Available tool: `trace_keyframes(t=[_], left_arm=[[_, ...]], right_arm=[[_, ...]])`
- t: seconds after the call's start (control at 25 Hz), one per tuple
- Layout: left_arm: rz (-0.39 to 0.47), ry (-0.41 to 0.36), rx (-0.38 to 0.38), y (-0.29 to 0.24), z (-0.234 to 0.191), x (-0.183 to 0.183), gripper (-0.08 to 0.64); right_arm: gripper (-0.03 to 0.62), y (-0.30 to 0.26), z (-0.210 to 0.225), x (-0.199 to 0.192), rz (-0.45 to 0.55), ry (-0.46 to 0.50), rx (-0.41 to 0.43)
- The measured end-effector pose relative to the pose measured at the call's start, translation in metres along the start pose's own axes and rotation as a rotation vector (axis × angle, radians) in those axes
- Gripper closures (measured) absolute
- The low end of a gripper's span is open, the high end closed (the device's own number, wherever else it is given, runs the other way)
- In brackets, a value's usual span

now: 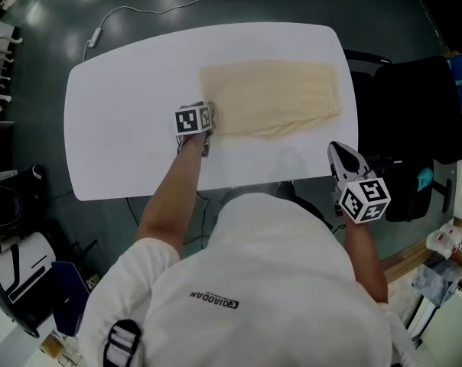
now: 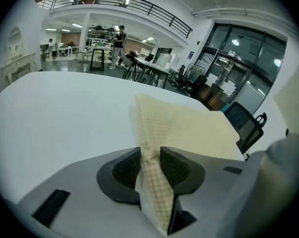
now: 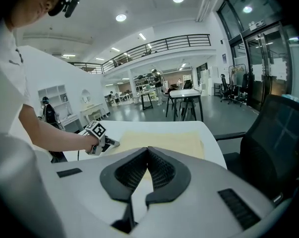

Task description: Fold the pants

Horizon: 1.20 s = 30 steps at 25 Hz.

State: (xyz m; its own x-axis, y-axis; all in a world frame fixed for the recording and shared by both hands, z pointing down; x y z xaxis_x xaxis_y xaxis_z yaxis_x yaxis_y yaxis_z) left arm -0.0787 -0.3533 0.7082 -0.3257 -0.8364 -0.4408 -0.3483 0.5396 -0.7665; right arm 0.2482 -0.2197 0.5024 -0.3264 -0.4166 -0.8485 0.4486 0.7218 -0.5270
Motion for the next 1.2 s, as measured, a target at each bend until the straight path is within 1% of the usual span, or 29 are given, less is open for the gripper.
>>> trace_keyframes(t=[0.12, 0.28, 0.36, 0.44, 0.6, 0.68, 0.8, 0.92, 1.04, 1.2], left_arm=[[-0.013, -0.038, 0.013, -0.004, 0.003, -0.005, 0.438], [-0.029, -0.052, -0.002, -0.01, 0.008, -0.007, 0.494], [-0.037, -0.062, -0.001, -0.009, 0.011, -0.007, 0.503], [-0.028, -0.07, 0.014, -0.004, 0.014, -0.003, 0.508], [0.019, -0.054, 0.04, 0.011, 0.03, 0.007, 0.511], [0.045, -0.059, 0.045, 0.021, 0.043, 0.013, 0.511], [0.086, -0.088, 0.034, 0.037, 0.071, 0.024, 0.512], [0.122, -0.11, 0.008, 0.052, 0.1, 0.034, 0.512], [0.149, -0.115, -0.027, 0.065, 0.127, 0.04, 0.514], [0.164, -0.126, -0.074, 0.078, 0.168, 0.044, 0.514]], right_arm=[[0.574, 0.005, 0.002, -0.003, 0.002, -0.006, -0.009], [0.574, 0.005, 0.008, -0.008, 0.011, -0.01, 0.001], [0.574, 0.005, 0.012, -0.006, 0.025, -0.008, 0.011], [0.574, 0.004, 0.018, -0.002, 0.044, 0.0, 0.027], [0.574, 0.008, 0.038, -0.003, 0.068, 0.016, 0.065], [0.574, 0.01, 0.051, -0.003, 0.08, 0.018, 0.076], [0.574, 0.011, 0.069, -0.002, 0.103, 0.01, 0.091], [0.574, 0.011, 0.079, -0.003, 0.125, 0.006, 0.112], [0.574, 0.014, 0.086, -0.003, 0.144, 0.005, 0.125], [0.574, 0.019, 0.098, -0.007, 0.159, -0.012, 0.129]])
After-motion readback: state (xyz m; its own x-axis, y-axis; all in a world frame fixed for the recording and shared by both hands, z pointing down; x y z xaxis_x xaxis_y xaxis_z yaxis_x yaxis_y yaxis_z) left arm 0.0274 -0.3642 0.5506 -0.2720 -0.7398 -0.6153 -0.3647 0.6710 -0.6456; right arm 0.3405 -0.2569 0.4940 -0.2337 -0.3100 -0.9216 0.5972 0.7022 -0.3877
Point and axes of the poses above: the fingertips, and each gripper's own axes: y backward along the fingers, z to its right, x out of its top, the point moved 1 cm from there along y, backward along the fingers, and after that the axes turned 15 degrees about y, right-handed, at the moved point
